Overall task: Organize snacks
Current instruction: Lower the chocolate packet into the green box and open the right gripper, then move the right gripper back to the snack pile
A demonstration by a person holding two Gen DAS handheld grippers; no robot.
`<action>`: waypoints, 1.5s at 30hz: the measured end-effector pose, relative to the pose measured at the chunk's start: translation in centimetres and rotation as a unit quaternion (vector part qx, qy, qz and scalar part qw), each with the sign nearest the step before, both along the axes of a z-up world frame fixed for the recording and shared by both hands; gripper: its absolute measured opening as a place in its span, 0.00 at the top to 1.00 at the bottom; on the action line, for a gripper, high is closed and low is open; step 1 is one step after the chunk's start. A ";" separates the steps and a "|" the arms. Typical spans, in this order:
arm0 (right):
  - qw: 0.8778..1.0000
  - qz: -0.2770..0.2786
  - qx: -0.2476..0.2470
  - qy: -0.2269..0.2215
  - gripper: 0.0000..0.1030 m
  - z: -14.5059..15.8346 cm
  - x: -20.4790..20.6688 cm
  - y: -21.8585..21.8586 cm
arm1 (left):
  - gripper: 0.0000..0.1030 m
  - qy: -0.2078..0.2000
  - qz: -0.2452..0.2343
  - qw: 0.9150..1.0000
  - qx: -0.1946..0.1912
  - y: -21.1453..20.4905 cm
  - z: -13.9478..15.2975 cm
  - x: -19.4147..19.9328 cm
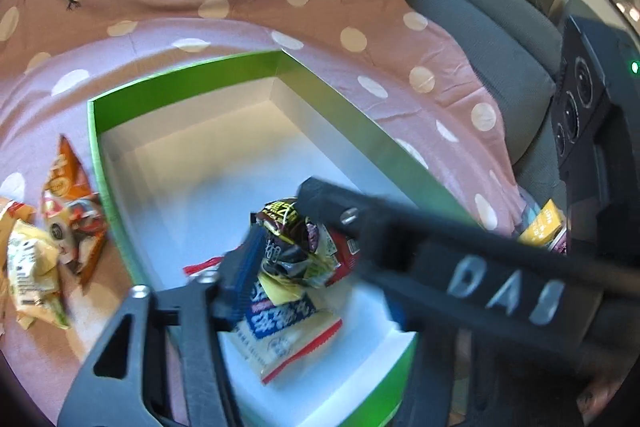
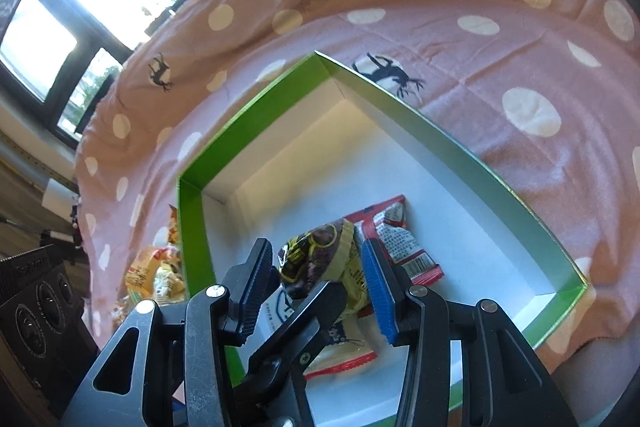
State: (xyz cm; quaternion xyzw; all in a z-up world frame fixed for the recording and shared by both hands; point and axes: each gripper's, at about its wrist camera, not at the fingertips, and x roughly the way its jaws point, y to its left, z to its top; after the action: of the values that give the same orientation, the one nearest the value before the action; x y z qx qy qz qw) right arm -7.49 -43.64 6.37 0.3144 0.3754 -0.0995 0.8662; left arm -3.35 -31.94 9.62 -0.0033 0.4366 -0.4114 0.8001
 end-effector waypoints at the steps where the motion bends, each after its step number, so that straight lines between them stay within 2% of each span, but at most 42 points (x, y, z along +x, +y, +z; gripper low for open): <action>1: 1.000 0.000 0.000 -0.007 0.54 0.3 -0.3 0.0 | 0.34 0.003 0.004 1.000 -0.004 0.7 0.2 -0.1; 3: 1.000 -0.006 -0.009 -0.017 0.52 1.1 -0.9 0.2 | 0.30 0.002 0.007 1.000 -0.020 2.1 0.9 -0.5; 4: 1.000 -0.008 -0.015 -0.020 0.48 1.4 -1.0 0.4 | 0.28 -0.004 0.010 1.000 -0.028 3.2 1.5 -0.8; 8: 0.999 -0.013 -0.039 -0.035 0.39 2.8 -1.5 1.4 | 0.20 -0.035 0.033 0.998 -0.030 6.4 3.4 -1.9; 10: 0.997 -0.011 -0.051 -0.047 0.28 3.6 -1.7 2.2 | 0.17 -0.050 0.053 0.997 -0.032 8.8 4.2 -2.4; 11: 0.997 -0.009 -0.058 -0.055 0.26 4.0 -1.8 2.7 | 0.14 -0.056 0.062 0.996 -0.031 9.7 4.4 -2.5; 13: 0.995 0.001 -0.071 -0.074 0.21 4.8 -2.0 3.7 | 0.13 -0.067 0.089 0.993 -0.024 11.8 4.6 -2.6; 15: 0.993 0.018 -0.081 -0.089 0.20 5.6 -2.1 5.0 | 0.09 -0.071 0.127 0.989 -0.016 14.5 4.6 -2.4; 18: 0.990 0.035 -0.093 -0.104 0.18 6.3 -2.1 6.8 | 0.01 -0.073 0.155 0.985 -0.005 17.9 4.1 -1.6; 23: 0.983 0.055 -0.131 -0.118 0.15 6.9 -1.1 10.9 | 0.01 -0.052 0.206 0.977 0.032 22.9 2.0 0.5; 26: 0.978 0.084 -0.156 -0.111 0.14 6.5 0.2 14.1 | 0.01 -0.059 0.255 0.965 0.027 26.8 0.6 1.2; 28: 0.972 0.113 -0.169 -0.116 0.14 6.1 1.0 16.3 | 0.01 -0.041 0.282 0.958 0.022 28.7 -0.6 2.0; 31: 0.965 0.157 -0.176 -0.114 0.14 4.9 2.6 19.5 | 0.01 -0.017 0.295 0.955 0.028 30.3 -1.6 2.6; 35: 0.961 0.185 -0.188 -0.083 0.14 3.2 4.4 21.9 | 0.01 -0.019 0.318 0.947 0.032 32.2 -1.7 2.8; 38: 0.963 0.192 -0.178 -0.060 0.14 2.1 5.5 22.3 | 0.01 -0.019 0.336 0.941 0.041 32.9 -1.7 2.8; 42: 0.975 0.189 -0.116 -0.028 0.14 1.0 6.7 21.2 | 0.02 -0.006 0.340 0.939 0.040 33.5 -2.1 3.2; 45: 0.978 0.190 -0.085 -0.009 0.14 0.4 7.5 20.6 | 0.02 -0.006 0.343 0.938 0.050 33.3 -2.3 3.6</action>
State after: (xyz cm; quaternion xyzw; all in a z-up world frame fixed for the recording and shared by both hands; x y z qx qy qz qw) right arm 0.03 -23.00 6.81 0.1636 0.4106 0.0387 0.8962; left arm 0.22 1.38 7.27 -0.1101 0.4244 -0.0894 0.8943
